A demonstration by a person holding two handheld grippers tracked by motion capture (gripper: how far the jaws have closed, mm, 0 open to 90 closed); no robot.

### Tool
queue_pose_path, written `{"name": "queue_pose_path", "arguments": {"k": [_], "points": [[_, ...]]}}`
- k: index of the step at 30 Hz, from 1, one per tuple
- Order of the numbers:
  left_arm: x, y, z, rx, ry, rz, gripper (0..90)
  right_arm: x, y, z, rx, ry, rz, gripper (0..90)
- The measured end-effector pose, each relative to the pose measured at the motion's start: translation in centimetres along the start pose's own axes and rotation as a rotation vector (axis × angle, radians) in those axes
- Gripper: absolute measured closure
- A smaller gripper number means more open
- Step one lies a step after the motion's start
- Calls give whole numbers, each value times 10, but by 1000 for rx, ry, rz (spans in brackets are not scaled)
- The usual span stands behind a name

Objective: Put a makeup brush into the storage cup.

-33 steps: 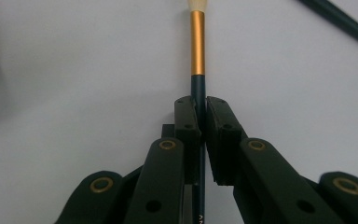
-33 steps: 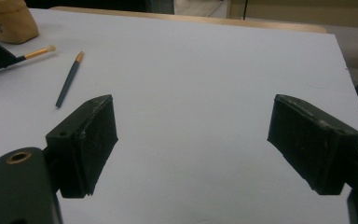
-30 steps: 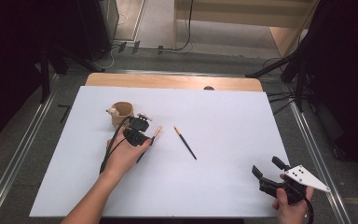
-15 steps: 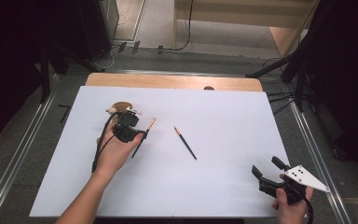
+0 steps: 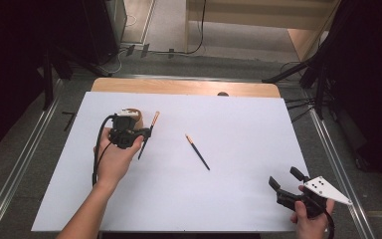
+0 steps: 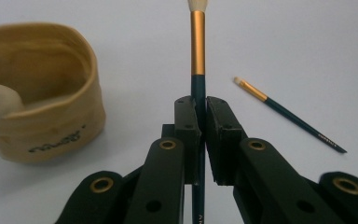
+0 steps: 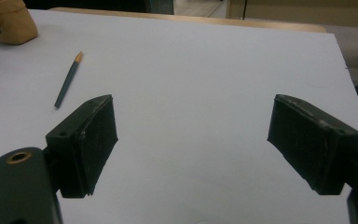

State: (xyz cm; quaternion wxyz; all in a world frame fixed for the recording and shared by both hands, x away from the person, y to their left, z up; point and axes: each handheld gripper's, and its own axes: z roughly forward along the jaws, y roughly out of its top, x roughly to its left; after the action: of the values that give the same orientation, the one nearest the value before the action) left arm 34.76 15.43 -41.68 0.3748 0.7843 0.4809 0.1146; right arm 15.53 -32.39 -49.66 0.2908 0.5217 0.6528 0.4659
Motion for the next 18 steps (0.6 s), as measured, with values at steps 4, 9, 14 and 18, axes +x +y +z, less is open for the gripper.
{"name": "queue_pose_path", "arguments": {"k": [4, 9, 14, 18], "points": [[2, 0, -7, -60, 5, -4, 843, 0, 0, 0, 0, 2, 2, 161], [5, 1, -15, -127, -2, -4, 843, 0, 0, 1, -1, 2, 0, 161], [9, 0, -18, -176, -12, -3, 843, 0, 0, 1, 2, 1, 1, 161], [12, 0, -20, -221, -23, -16, 843, 0, -1, 1, 1, 1, 0, 161]]}}
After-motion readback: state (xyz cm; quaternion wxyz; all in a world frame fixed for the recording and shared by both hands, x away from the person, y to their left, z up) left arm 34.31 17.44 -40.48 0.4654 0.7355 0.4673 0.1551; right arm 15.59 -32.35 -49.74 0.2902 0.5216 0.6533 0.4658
